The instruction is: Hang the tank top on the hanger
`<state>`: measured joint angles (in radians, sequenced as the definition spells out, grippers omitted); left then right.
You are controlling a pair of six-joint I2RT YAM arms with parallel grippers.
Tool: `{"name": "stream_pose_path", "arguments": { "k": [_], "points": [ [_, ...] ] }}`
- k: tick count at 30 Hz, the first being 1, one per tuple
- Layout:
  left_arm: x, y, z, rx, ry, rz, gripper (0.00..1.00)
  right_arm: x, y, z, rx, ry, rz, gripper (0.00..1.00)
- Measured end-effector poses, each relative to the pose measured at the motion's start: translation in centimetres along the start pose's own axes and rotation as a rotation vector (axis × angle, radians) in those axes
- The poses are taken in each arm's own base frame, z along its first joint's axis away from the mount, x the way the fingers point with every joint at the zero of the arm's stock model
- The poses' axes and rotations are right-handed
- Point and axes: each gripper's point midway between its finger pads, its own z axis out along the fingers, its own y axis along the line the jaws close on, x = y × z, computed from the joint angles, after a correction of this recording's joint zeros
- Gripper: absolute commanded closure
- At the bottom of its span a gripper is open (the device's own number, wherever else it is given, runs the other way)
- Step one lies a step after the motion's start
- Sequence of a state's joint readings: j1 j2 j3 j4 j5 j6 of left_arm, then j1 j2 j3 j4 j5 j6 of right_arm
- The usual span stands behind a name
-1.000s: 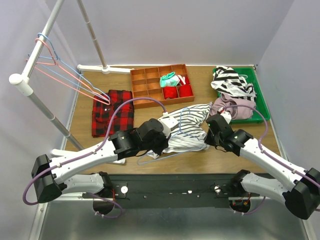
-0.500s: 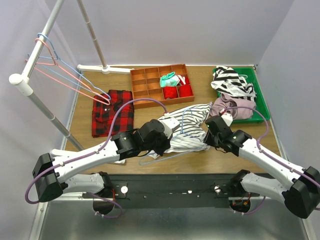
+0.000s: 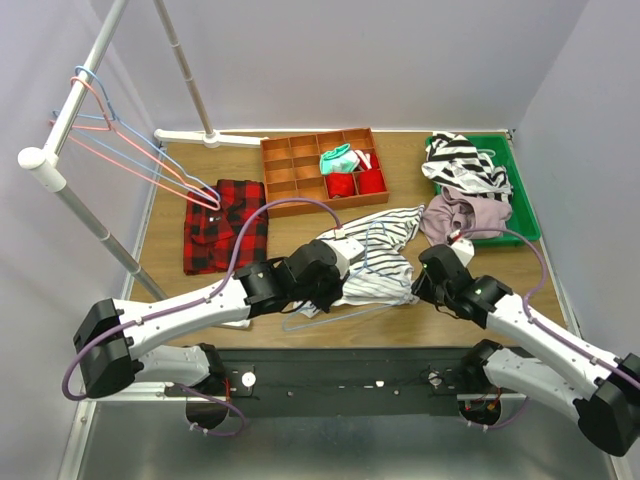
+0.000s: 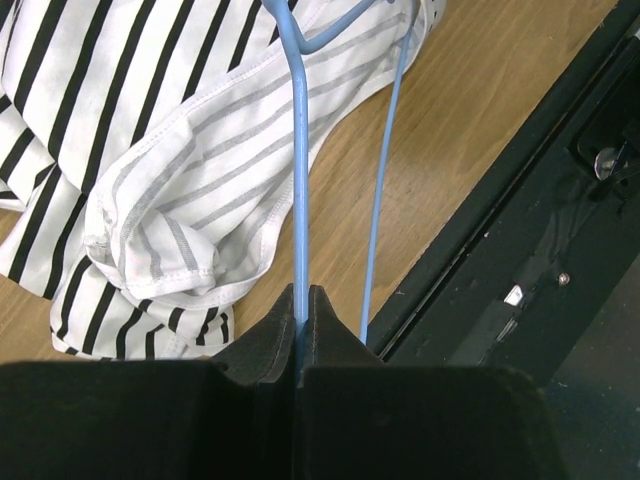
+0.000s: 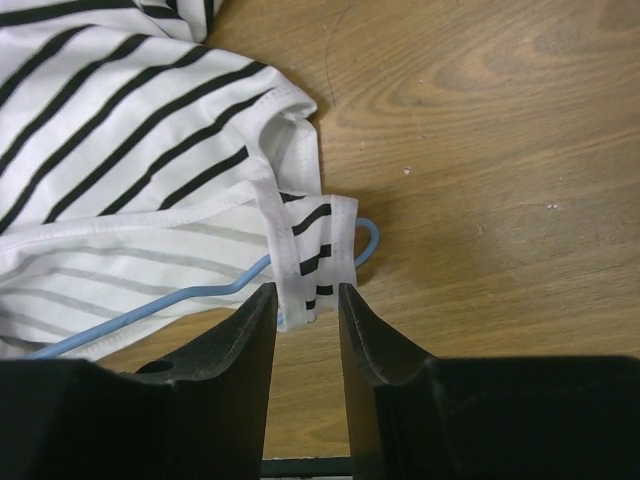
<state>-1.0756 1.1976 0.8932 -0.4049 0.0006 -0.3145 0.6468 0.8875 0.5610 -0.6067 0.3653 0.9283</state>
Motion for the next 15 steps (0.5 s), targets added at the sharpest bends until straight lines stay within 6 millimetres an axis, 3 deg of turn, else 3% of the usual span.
{"name": "stream_pose_path", "arguments": {
  "k": [4, 9, 15],
  "points": [
    [-0.2, 0.0, 0.1, 0.000, 0.001, 0.004, 1.00, 1.0, -0.5, 0.9, 0.025, 0.027, -0.003, 0.62],
    [-0.3, -0.1, 0.2, 0.004, 0.002, 0.006, 1.00, 1.0, -0.3, 1.2, 0.027, 0.026, 0.004, 0.71],
    [-0.4, -0.3, 0.5, 0.013, -0.002, 0.007, 1.00, 0.7, -0.1, 1.5, 0.026, 0.012, 0.006, 0.96]
  ]
}}
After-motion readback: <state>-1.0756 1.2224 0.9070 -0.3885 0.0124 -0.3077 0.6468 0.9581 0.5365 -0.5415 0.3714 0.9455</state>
